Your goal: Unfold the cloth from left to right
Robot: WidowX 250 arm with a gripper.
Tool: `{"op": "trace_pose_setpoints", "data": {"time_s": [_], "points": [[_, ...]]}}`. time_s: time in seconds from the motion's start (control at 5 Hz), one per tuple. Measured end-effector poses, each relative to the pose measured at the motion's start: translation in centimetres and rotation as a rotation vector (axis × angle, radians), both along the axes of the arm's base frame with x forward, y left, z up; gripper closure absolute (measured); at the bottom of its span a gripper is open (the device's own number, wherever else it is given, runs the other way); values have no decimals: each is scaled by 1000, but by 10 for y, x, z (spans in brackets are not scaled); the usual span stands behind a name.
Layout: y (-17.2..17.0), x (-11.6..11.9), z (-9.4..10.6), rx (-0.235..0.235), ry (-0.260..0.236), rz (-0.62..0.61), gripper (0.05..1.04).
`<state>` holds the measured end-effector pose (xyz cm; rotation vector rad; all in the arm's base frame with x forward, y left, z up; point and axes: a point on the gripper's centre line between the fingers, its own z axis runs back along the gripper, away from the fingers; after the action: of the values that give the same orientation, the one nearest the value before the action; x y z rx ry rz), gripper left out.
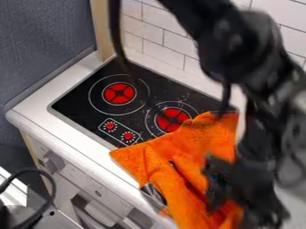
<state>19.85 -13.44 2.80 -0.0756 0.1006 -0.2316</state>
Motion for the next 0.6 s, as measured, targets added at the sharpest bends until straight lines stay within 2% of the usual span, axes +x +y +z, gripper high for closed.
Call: {"op": "trace_pose_setpoints", "data": {"time_s": [0.2,0.4,0.6], "points": [[12,12,22,6,-40,29,82],[21,23,46,-5,-94,75,81],[52,50,67,17,-110,189,83]]}}
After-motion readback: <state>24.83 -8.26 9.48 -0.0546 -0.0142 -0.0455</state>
